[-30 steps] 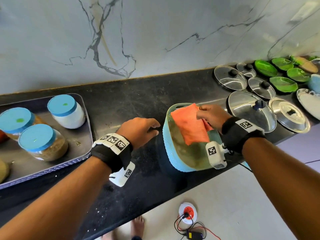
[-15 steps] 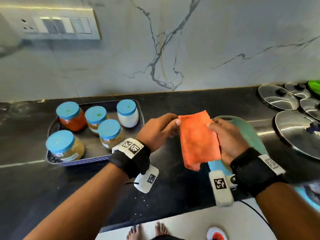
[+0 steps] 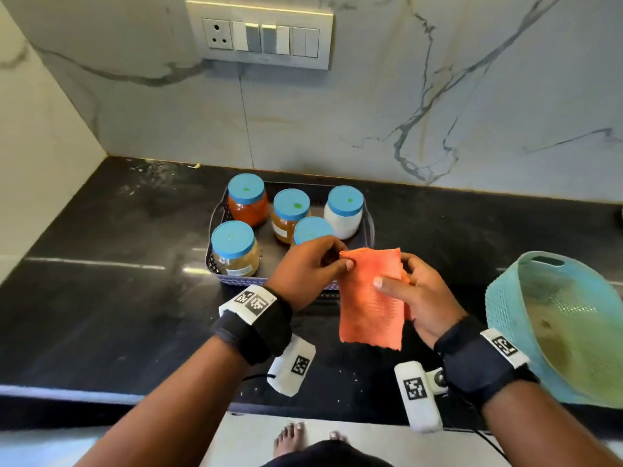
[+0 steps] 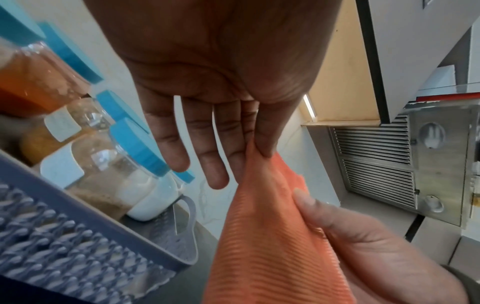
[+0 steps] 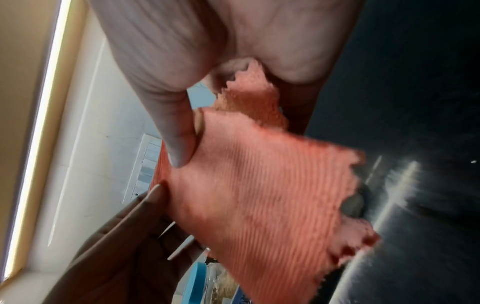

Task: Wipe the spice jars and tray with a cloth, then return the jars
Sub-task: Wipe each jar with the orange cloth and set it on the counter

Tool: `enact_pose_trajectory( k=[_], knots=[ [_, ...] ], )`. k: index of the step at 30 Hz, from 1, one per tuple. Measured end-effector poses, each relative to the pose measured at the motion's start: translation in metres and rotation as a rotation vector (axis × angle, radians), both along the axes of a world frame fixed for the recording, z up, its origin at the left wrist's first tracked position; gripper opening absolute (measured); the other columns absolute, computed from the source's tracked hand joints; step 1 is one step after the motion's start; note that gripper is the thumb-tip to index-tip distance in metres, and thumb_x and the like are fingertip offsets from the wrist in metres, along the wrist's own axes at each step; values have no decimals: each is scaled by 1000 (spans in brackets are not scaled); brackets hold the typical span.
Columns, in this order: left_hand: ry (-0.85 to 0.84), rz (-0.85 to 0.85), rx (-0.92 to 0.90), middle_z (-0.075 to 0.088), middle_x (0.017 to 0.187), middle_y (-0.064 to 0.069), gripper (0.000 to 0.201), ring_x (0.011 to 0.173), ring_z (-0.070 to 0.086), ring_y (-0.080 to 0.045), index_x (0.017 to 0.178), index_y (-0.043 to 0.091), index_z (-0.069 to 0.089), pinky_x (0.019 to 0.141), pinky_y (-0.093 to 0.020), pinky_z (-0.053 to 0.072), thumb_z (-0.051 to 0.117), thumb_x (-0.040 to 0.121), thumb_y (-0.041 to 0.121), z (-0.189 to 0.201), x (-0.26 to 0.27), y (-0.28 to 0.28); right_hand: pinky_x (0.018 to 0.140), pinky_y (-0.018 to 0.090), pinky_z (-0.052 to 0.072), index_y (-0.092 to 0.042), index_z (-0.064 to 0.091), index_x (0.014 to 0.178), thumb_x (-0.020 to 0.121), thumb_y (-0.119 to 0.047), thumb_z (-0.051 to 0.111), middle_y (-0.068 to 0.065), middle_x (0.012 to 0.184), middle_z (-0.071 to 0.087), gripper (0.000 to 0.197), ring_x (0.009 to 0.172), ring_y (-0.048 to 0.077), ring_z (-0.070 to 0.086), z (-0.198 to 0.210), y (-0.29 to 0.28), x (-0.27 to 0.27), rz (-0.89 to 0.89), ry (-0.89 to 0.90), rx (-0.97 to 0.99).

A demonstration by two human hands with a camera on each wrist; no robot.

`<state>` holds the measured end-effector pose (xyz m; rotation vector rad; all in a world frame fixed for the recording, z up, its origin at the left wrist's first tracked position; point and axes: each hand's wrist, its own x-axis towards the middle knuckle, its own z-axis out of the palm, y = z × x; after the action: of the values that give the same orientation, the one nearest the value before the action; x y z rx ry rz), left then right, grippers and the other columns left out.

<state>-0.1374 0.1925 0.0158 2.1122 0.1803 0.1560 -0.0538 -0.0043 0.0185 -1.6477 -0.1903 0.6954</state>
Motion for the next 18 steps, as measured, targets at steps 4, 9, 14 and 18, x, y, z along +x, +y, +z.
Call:
enact_pose_trajectory(
  k=[4, 9, 14, 18],
  knots=[
    [4, 165, 24, 70, 95, 9, 11, 89, 67, -10, 105, 23, 63, 83, -36, 57, 59, 100, 32, -8, -3, 22, 97, 51, 54, -10, 69, 112, 88, -7, 70, 10, 107, 75, 25, 106, 32, 70, 0, 17, -2, 31, -26, -23],
    [25, 446, 32, 68, 110, 1, 20, 103, 64, -18, 111, 20, 60, 92, -39, 54, 68, 94, 23, -39, -4, 54, 96, 52, 52, -12, 62, 121, 95, -9, 61, 14, 120, 69, 26, 112, 31, 65, -4, 32, 7, -173, 96, 74],
    [133, 378, 106, 56, 138, -8, 65, 128, 53, -24, 140, 12, 48, 104, -34, 44, 79, 85, 27, -49, 9, 61, 90, 46, 50, -15, 62, 114, 101, -13, 51, 13, 117, 68, 17, 110, 29, 63, 3, 47, 21, -293, 218, 125],
    [95, 310, 81, 59, 136, -3, 74, 126, 54, -20, 137, 17, 48, 102, -30, 43, 86, 75, 30, -52, 23, 54, 97, 51, 48, -14, 61, 116, 100, -10, 51, 14, 122, 66, 19, 114, 31, 61, 0, 54, 28, -286, 253, 112]
  ],
)
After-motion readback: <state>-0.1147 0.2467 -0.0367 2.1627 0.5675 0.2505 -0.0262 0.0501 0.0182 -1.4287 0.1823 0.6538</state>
